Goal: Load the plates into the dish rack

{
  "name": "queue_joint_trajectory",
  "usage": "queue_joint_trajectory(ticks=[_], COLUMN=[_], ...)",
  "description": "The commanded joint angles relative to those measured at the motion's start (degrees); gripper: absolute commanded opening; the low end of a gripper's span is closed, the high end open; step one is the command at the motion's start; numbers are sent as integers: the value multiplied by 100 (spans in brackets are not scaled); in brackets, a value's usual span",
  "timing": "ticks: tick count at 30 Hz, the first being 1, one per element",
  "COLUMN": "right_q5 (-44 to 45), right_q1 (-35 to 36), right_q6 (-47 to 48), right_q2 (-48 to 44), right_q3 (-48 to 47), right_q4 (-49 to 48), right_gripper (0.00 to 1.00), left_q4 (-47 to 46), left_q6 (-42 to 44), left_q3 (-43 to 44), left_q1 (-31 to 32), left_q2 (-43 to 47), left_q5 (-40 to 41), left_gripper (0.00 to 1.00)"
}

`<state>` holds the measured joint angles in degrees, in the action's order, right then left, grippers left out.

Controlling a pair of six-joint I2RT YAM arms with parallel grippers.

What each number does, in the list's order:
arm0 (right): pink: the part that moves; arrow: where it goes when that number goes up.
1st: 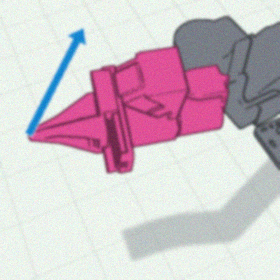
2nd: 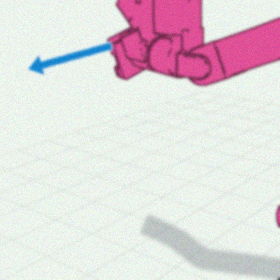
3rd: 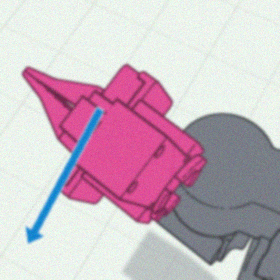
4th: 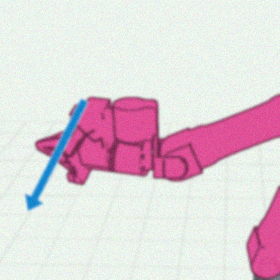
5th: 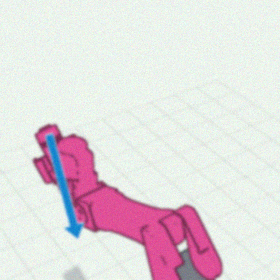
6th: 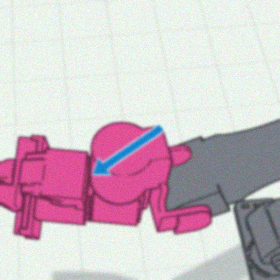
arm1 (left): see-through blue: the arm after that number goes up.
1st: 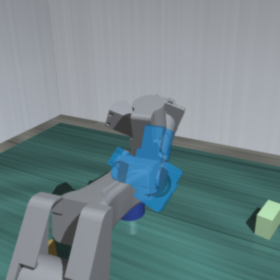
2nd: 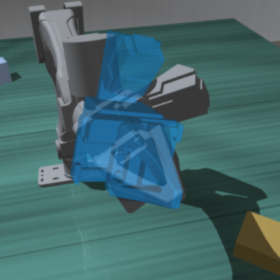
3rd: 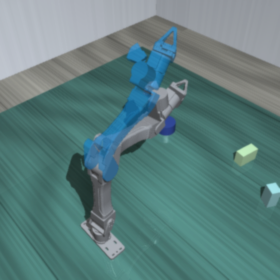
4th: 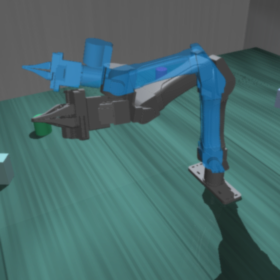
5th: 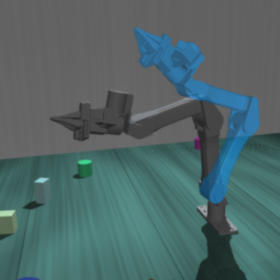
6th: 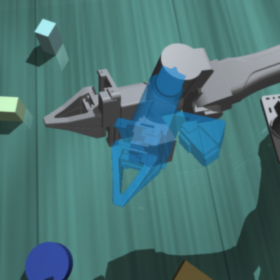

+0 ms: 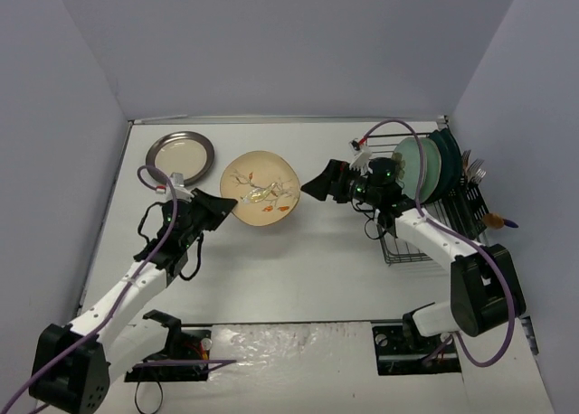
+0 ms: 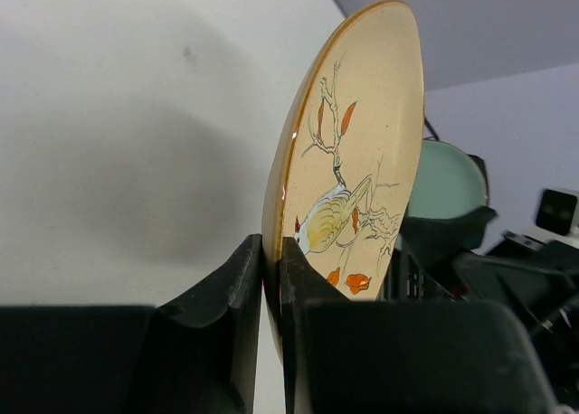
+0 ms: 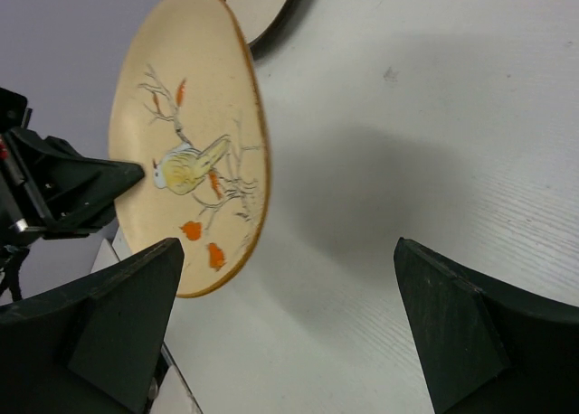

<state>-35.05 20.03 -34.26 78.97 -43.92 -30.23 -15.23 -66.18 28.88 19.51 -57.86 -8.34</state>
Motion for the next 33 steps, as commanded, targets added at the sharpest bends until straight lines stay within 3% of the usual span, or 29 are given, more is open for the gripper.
queue_joint_trajectory(ticks=[1, 13, 20, 26, 30, 33], right_q5=[-433, -669, -605, -514, -308, -190], right_q1=[244, 782, 898, 903, 881, 866], right_q6=[67, 78, 80, 179, 289, 399], right_q2=[195, 600, 748, 600, 380, 195], right_q3=[-492, -799, -741, -757, -749, -763], right_q4=[-465, -691, -802, -752, -598, -456], right_gripper=[100, 97, 87, 54, 21, 6], left_q4=[-517, -637, -748, -625, -508, -411], left_q6=[84, 15, -2, 70, 158, 225], left_q3=[541, 537, 504, 441, 324, 297], left_q1=[36, 36, 36, 34, 27, 27], left_q2=[733, 996, 1114, 1225, 1247, 1169], left_q5=[-536, -841, -888, -858, -763, -780], left_gripper=[0, 0, 0, 0, 0, 0])
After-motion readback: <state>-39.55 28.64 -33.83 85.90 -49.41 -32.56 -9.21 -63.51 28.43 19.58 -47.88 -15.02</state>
